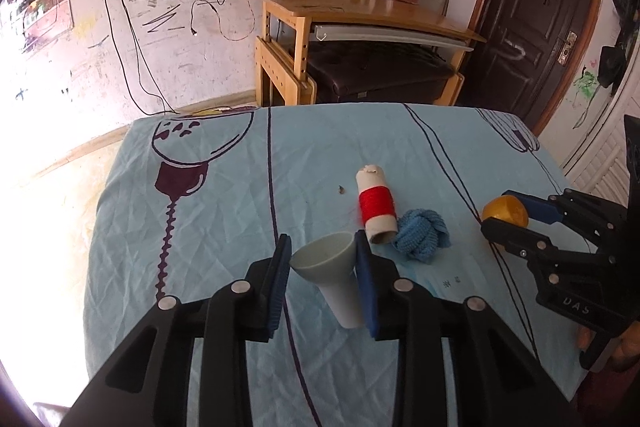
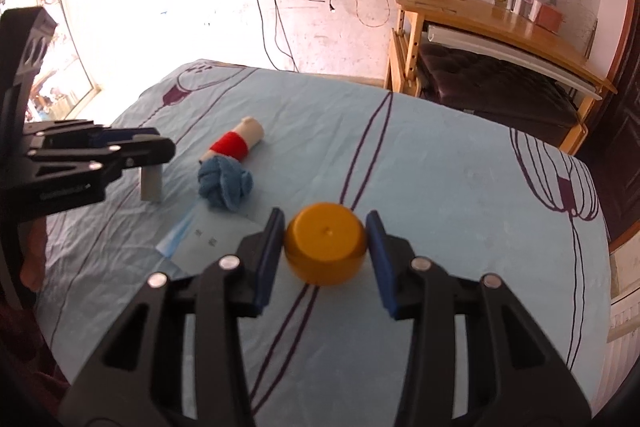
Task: Collect trash
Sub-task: 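Carry the white paper cup and the orange cup toward the orange bin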
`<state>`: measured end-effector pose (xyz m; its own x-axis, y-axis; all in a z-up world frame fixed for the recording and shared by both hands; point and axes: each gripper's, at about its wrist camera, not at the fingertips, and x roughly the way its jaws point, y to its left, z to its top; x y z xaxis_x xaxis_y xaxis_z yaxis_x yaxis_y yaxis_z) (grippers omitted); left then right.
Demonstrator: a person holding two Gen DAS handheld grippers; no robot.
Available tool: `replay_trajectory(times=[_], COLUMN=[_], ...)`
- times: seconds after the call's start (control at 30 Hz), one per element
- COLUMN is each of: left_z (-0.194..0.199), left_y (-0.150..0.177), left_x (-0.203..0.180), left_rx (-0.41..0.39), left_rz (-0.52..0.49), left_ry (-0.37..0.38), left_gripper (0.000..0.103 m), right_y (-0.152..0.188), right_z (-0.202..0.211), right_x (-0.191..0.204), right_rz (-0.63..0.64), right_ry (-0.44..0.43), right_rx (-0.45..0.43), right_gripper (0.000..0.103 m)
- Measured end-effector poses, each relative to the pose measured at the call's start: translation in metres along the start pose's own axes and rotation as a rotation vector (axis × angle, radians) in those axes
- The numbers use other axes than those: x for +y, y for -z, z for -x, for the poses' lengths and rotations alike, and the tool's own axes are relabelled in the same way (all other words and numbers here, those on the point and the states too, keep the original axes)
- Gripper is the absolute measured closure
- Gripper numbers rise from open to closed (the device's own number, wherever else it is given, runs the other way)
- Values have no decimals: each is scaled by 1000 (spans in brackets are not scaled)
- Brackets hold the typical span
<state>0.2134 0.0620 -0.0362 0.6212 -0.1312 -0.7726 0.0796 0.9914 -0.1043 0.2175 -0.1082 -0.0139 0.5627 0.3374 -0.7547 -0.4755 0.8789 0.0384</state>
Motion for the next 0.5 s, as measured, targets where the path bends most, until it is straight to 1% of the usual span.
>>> replay_trajectory(times=[0.33, 0.5], left_z=[29, 36], left_y=[4, 9], left_x=[-6, -17], left_rx=[-40, -49], left_rz=[-22, -58], left_ry=[1, -30], left_gripper=[76, 76], right_y=[2, 6], right_z=[19, 26], right_x=[-9, -13], right_rz=[-27, -40], right_ry=[0, 0], right_rx=[-44, -57], right_gripper=[63, 63])
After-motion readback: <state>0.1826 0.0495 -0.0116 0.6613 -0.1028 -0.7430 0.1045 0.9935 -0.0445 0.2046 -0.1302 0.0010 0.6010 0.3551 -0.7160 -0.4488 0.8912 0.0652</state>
